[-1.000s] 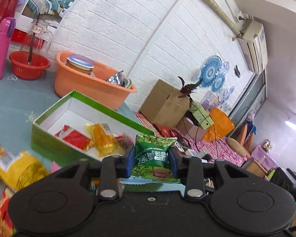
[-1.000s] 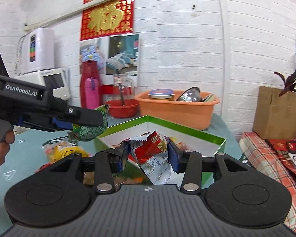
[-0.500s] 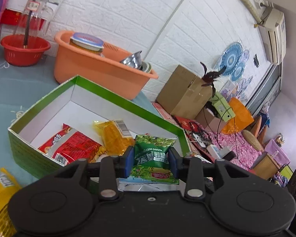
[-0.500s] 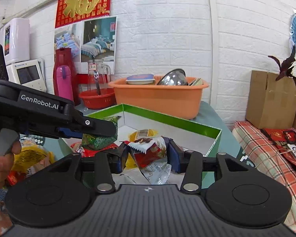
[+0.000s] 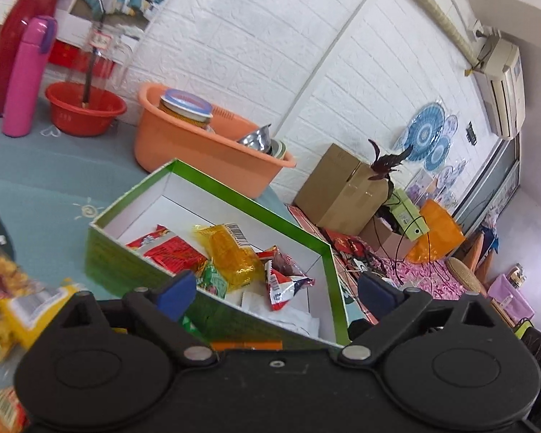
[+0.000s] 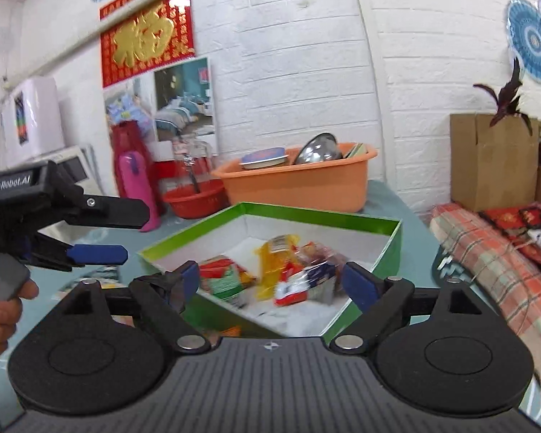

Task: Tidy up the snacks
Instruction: 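Move both grippers back over the snack pile, then grasp the clear candy packet with the right gripper while the left gripper grasps the green-blue packet, then carry both packets into the green box and open both grippers, then grasp the red peanut bag with the left gripper while the right gripper grasps a red chips bag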

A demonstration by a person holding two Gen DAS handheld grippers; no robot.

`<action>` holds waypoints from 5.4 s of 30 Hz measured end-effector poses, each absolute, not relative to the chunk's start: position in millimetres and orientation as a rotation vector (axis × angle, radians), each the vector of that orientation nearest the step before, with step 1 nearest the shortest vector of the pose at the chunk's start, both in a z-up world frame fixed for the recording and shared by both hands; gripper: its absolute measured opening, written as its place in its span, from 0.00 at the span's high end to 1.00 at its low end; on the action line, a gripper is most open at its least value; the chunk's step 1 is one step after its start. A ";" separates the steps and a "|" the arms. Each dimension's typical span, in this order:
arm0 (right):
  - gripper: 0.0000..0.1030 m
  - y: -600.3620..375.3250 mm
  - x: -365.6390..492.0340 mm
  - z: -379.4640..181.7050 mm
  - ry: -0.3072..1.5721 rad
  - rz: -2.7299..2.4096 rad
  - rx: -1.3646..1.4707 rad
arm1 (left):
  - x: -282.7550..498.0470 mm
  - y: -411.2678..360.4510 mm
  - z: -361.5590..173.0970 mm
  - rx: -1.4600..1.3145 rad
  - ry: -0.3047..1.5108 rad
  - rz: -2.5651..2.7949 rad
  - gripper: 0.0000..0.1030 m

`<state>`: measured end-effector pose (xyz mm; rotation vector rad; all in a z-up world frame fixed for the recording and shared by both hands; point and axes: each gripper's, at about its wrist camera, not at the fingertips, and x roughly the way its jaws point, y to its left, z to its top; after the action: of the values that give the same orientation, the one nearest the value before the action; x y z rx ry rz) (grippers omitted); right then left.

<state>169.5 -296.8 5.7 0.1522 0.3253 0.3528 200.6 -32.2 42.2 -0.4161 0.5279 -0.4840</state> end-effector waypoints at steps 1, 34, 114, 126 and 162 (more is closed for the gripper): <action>0.00 -296.2 164.0 6.6 0.342 0.374 0.169 | 189.8 -28.9 43.7 -0.412 0.519 -0.473 0.00; 0.00 -175.6 118.3 -32.9 0.436 0.696 -0.063 | 52.3 83.4 -31.1 -0.571 0.584 -0.252 0.00; 0.00 -280.3 233.4 -34.6 0.353 0.284 0.032 | 275.7 -59.7 -8.3 -0.473 0.568 -0.478 0.00; 0.00 -287.6 165.8 0.5 0.285 0.320 0.145 | 193.4 -16.3 30.9 -0.456 0.515 -0.421 0.00; 0.00 -203.5 88.1 -46.3 0.563 0.690 0.162 | 101.3 52.2 -47.8 -0.514 0.698 -0.337 0.05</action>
<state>88.1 -203.5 -46.3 0.1623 0.5628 0.6905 101.3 52.2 -47.8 -0.5135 0.6980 -0.3369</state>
